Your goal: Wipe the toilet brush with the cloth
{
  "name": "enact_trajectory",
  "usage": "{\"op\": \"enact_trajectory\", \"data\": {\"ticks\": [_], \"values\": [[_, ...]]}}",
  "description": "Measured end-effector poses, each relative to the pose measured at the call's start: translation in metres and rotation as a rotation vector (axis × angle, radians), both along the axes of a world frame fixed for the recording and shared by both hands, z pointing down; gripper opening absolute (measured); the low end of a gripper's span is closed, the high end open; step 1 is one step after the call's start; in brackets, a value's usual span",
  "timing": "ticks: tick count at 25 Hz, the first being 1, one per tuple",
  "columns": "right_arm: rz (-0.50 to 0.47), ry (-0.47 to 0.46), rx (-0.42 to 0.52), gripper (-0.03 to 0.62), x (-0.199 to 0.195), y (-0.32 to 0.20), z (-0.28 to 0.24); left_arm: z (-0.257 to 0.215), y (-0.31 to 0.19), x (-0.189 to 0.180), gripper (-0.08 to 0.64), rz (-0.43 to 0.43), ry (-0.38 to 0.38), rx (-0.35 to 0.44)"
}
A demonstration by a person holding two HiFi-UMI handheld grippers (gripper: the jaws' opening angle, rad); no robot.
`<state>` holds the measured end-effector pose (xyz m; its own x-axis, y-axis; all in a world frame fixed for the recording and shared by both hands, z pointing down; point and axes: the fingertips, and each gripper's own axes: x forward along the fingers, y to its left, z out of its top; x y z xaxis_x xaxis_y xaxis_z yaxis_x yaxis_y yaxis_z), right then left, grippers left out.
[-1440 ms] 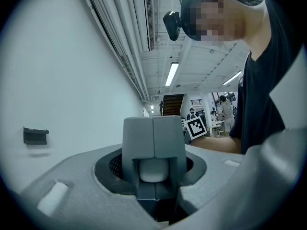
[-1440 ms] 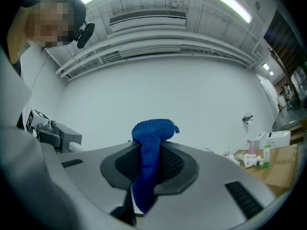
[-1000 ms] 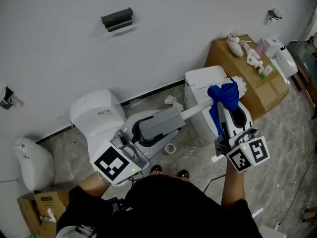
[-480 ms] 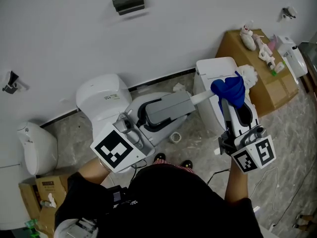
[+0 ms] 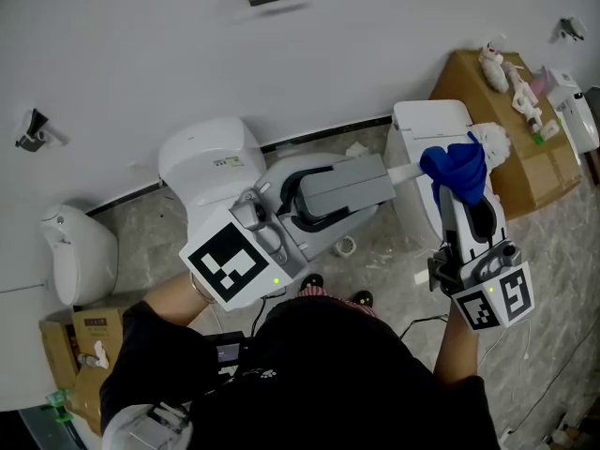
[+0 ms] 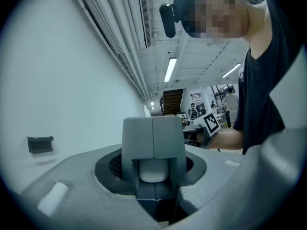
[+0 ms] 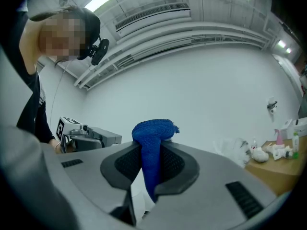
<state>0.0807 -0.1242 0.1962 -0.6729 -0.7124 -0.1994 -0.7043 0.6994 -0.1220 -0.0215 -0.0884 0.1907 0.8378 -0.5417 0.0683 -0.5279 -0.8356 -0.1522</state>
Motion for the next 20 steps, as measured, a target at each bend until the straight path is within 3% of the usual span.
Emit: {"op": "enact_trajectory", "data": {"ticks": [11,16,20], "values": [[-0.073,-0.002,-0.012,0.074,-0.009,0.004,0.003,0.003,-0.012,-0.014,0.172,-0.067,0.009,-0.007],[-0.098,0.017,-0.004,0.074,-0.04,0.02,0.003,0.008,-0.01,-0.051,0.172,-0.116,0.022,-0.019],[-0.099,0.018,-0.019,0.074,-0.037,0.018,0.01,0.012,-0.014,-0.055,0.172,-0.134,0.021,-0.023]]}}
